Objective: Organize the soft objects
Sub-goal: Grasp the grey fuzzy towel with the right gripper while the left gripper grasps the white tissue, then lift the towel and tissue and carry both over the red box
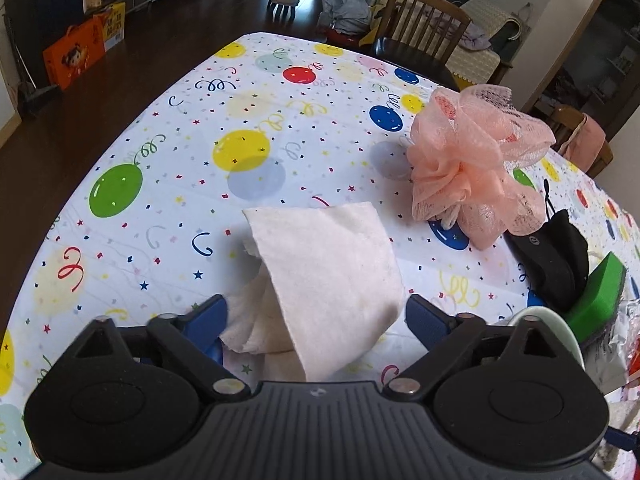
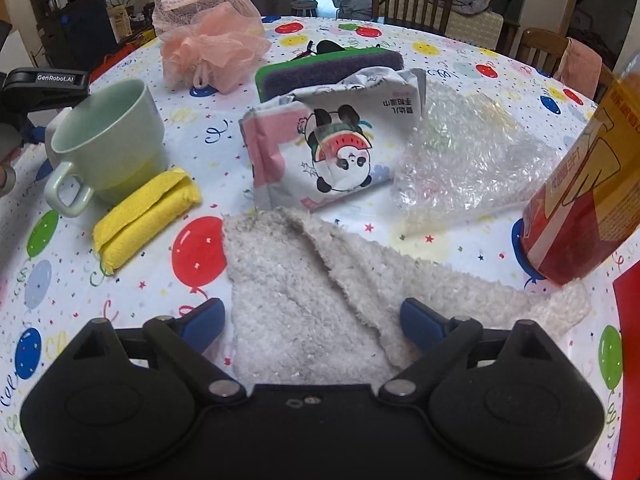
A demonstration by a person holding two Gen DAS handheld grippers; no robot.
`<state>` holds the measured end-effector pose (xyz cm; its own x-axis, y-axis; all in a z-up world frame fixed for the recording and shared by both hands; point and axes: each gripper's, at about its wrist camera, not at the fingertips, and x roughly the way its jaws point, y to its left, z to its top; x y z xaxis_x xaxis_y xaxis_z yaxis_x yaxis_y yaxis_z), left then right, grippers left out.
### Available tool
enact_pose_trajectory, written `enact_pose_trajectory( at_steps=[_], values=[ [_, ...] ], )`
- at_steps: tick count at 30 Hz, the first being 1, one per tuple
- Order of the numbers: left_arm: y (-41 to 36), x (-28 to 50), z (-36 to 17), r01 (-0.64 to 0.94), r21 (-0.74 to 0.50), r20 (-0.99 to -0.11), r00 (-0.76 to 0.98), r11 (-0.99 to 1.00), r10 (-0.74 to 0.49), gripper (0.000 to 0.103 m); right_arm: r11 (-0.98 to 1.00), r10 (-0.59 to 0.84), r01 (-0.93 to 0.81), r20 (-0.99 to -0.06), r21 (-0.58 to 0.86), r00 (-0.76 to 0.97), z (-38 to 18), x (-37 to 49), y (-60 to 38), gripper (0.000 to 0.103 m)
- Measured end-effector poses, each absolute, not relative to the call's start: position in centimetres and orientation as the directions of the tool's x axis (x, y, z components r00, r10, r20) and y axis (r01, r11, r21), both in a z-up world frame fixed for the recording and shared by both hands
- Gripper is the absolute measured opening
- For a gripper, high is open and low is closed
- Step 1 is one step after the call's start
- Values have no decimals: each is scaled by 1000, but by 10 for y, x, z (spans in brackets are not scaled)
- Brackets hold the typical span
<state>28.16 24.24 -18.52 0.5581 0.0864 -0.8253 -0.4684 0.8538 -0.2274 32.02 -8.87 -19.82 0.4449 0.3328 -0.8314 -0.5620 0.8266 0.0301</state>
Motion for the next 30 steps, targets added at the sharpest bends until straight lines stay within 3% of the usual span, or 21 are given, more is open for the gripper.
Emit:
enact_pose_trajectory(
  at_steps=[4, 6, 7, 8, 10, 13, 15, 18, 20, 25, 30],
  values=[
    [243, 280, -184, -475, -228, -821, 563, 850, 94, 85, 816, 298, -578, -836, -28, 461, -200, 318, -86, 86],
    [243, 279, -183, -476, -245, -814, 574, 845, 88, 78, 815, 297, -579, -834, -33, 465, -199, 316, -85, 80],
    [244, 278, -183, -480, -254, -813, 577, 839, 84, 67, 818, 296, -574, -833, -31, 467, -199, 316, -86, 78],
    [244, 277, -182, -488, -254, -816, 572, 835, 86, 58, 823, 293, -567, -832, -32, 471, -199, 317, -86, 72],
    [245, 276, -182, -498, -253, -817, 569, 829, 92, 54, 836, 285, -548, -831, -29, 479, -197, 318, -89, 65],
    [246, 273, -181, -509, -256, -815, 571, 822, 100, 39, 846, 274, -533, -829, -34, 488, -194, 319, -94, 49],
    [247, 271, -179, -518, -256, -817, 567, 816, 103, 38, 851, 265, -524, -826, -42, 497, -193, 320, -97, 32],
    [247, 269, -179, -523, -244, -820, 561, 816, 114, 31, 865, 242, -498, -821, -59, 517, -190, 321, -103, 16],
    [246, 268, -177, -525, -243, -817, 565, 816, 120, 21, 870, 236, -489, -817, -64, 526, -189, 321, -107, 10],
    [241, 260, -165, -493, -259, -778, 616, 831, 123, 11, 877, 241, -476, -800, -63, 549, -180, 316, -117, 8],
    [234, 251, -150, -463, -272, -748, 653, 843, 117, 9, 891, 266, -453, -776, -29, 572, -163, 307, -133, 8]
  ],
)
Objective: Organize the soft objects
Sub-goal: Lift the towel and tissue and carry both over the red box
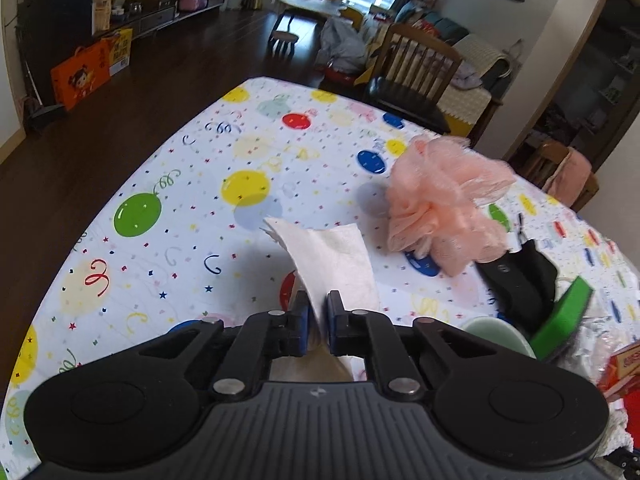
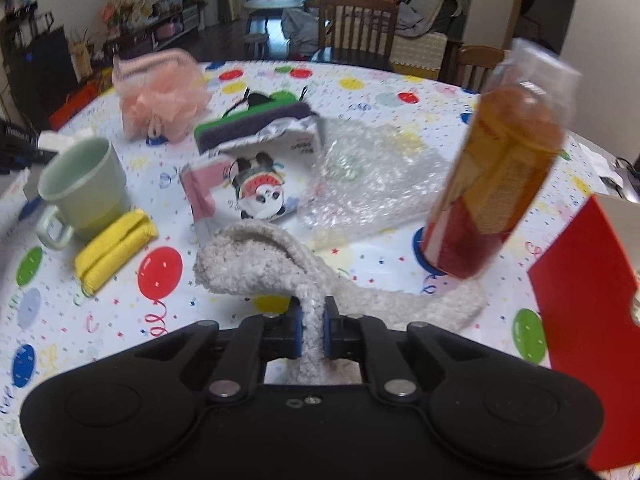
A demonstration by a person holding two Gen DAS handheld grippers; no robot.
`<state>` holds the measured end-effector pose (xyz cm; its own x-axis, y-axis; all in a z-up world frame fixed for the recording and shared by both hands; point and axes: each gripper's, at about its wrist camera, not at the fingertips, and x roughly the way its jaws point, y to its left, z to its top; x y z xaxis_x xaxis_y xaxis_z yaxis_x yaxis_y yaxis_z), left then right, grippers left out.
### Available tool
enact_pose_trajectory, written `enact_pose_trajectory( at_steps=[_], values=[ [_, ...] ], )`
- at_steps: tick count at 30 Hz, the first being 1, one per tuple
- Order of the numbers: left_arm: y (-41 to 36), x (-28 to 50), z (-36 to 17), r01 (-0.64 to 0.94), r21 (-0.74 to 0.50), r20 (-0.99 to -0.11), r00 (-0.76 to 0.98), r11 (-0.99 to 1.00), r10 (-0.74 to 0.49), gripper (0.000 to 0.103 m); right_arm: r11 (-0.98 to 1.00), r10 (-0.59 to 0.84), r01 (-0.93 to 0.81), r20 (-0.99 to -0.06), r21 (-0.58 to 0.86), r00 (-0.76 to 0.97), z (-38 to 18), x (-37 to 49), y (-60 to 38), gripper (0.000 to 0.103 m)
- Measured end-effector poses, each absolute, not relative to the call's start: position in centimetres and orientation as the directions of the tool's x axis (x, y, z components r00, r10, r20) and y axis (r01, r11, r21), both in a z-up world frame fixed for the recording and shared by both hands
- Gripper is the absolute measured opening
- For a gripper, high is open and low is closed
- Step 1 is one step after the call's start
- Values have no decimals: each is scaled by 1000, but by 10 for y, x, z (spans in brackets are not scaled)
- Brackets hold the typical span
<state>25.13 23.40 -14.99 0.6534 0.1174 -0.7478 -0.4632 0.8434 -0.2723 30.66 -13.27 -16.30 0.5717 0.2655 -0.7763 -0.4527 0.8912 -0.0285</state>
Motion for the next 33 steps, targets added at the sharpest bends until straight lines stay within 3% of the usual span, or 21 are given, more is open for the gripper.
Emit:
enact_pose_trajectory(
  at_steps=[13, 26, 33],
  values=[
    [198, 212, -85, -344, -312, -693, 720, 886, 36, 9, 916, 344, -389, -696, 100, 630, -85, 275, -198, 8],
    [103, 204, -21, -105, -424, -629, 749, 899, -209, 9, 927, 371, -319, -595, 196, 713, -2, 251, -278, 8],
    [24, 225, 0, 33, -424, -615, 723, 905, -315, 9, 940, 338, -290, -593, 179, 730, 17, 256, -314, 8]
  ],
)
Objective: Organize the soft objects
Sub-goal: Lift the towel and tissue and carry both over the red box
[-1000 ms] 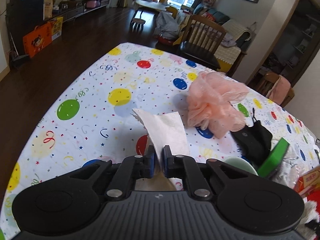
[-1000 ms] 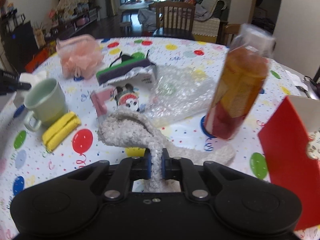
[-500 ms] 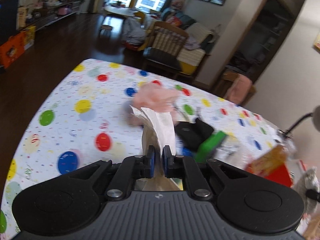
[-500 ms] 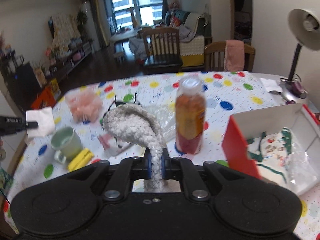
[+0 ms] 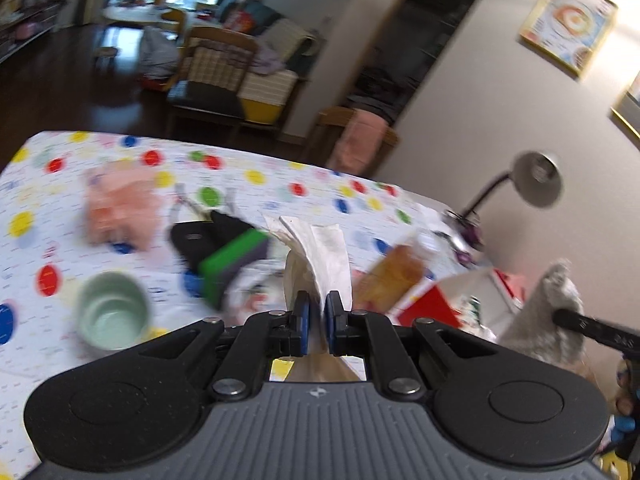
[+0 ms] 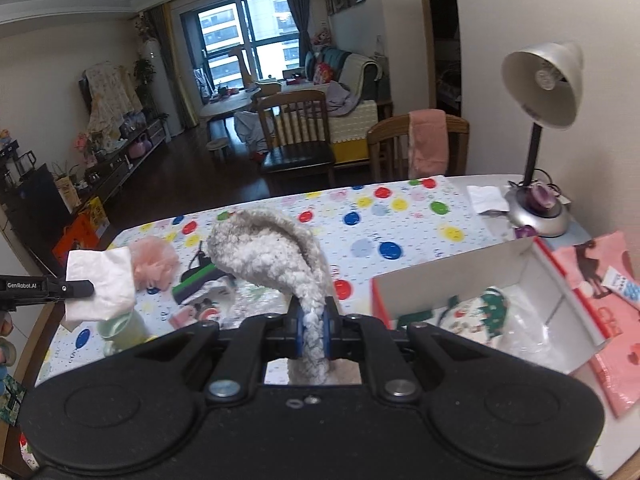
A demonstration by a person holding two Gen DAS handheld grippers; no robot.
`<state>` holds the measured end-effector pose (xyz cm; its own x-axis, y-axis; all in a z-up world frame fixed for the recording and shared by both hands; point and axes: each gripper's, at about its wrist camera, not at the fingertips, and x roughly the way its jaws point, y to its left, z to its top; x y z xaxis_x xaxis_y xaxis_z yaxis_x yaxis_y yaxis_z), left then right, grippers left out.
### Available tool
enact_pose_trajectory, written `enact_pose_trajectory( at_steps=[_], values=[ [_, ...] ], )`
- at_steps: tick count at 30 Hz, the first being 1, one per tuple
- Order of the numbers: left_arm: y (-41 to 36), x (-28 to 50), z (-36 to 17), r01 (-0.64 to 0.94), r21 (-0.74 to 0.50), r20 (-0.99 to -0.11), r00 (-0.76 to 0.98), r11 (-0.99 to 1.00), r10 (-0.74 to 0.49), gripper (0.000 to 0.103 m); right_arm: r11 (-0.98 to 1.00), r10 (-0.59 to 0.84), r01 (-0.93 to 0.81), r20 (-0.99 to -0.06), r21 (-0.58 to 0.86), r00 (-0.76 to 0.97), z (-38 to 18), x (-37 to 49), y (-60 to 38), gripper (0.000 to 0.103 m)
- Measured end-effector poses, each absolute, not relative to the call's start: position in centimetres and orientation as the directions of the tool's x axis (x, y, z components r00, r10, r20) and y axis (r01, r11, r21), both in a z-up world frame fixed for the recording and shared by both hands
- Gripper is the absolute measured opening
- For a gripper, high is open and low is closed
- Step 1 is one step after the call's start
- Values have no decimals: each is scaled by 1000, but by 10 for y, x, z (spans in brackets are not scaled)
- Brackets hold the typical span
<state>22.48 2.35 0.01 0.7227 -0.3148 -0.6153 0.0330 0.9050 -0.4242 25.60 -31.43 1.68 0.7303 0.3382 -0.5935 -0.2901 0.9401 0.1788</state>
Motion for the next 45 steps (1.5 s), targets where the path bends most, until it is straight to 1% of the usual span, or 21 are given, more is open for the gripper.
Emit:
enact_pose_trajectory(
  at_steps=[10, 17, 31, 38, 45],
  values=[
    [-98, 262, 14, 214, -414, -605, 661, 885, -443, 9, 958, 286, -234, -620, 166, 730, 17, 279, -380, 8],
    [-170, 287, 11, 295, -391, -622, 613, 872, -487, 9, 965, 260, -210, -637, 156, 726, 5, 302, -422, 8],
    [-282, 332, -29, 363, -335, -713, 505, 869, -486, 9, 978, 201, -173, -700, 112, 685, -37, 360, -494, 8],
    [-326, 346, -54, 388, -336, -737, 458, 858, -496, 9, 976, 204, -191, -723, 101, 660, -64, 386, -513, 8],
    [-358, 361, -77, 404, -364, -753, 402, 839, -520, 9, 977, 192, -195, -754, 86, 628, -90, 411, -525, 8]
  ],
)
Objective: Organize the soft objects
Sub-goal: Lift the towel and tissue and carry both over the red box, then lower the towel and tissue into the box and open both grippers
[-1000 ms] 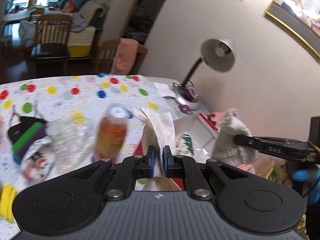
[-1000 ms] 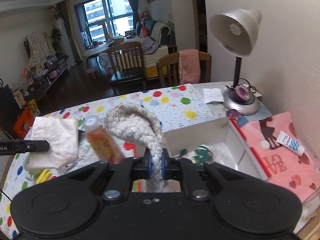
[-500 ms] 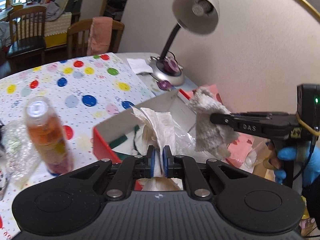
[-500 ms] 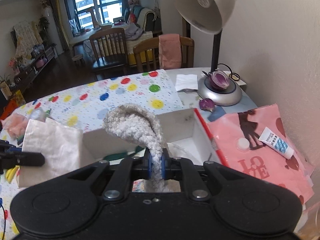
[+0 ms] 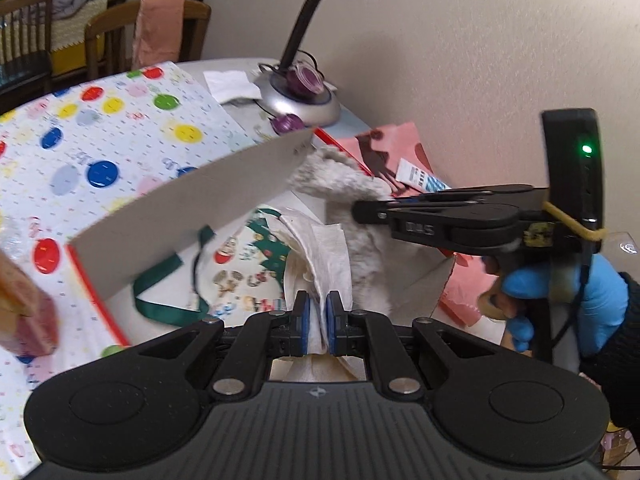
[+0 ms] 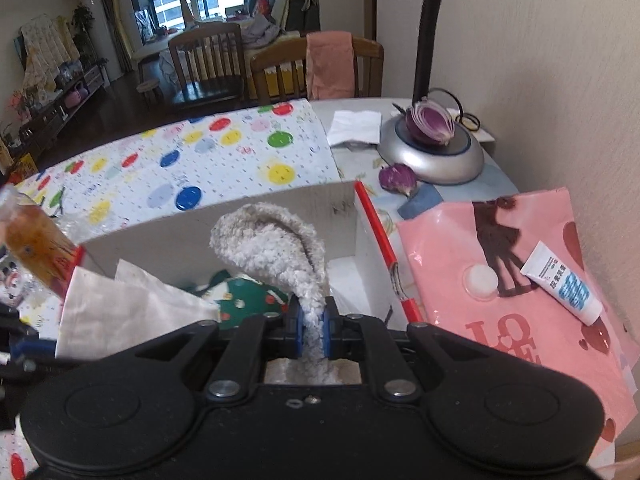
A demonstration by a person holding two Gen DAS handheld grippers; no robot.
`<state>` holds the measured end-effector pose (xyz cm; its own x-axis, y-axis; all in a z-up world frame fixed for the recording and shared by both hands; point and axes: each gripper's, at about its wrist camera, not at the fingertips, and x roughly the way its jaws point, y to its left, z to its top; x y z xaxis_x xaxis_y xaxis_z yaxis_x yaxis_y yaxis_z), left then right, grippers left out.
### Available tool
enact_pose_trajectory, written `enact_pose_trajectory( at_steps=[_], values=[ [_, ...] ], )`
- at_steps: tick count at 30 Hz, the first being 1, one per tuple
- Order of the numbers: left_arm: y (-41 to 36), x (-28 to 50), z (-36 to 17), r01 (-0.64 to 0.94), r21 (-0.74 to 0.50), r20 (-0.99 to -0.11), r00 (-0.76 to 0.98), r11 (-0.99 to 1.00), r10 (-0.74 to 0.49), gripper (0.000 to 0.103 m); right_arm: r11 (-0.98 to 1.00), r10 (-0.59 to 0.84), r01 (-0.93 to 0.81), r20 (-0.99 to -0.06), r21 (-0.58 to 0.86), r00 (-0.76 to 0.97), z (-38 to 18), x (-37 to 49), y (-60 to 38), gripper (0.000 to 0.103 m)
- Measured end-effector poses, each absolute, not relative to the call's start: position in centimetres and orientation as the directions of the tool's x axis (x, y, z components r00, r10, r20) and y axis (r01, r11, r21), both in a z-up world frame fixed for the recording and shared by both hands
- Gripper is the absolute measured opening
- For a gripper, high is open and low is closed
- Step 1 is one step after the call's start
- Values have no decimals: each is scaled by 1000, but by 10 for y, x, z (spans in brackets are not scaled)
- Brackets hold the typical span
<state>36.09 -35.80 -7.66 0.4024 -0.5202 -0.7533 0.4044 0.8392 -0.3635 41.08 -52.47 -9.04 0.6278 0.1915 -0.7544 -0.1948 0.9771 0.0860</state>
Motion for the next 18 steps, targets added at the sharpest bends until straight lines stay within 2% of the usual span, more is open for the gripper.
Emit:
enact_pose_trajectory(
  at_steps=[10, 18],
  values=[
    [-371, 379, -115, 370, -383, -793, 339, 846, -507, 9, 975, 201, -195, -803, 107, 560, -127, 433, -522, 11],
    [-375, 384, -135, 352, -338, -838, 309, 873, -449, 9, 966, 237, -214, -821, 143, 520, -139, 439, -513, 20]
  ],
)
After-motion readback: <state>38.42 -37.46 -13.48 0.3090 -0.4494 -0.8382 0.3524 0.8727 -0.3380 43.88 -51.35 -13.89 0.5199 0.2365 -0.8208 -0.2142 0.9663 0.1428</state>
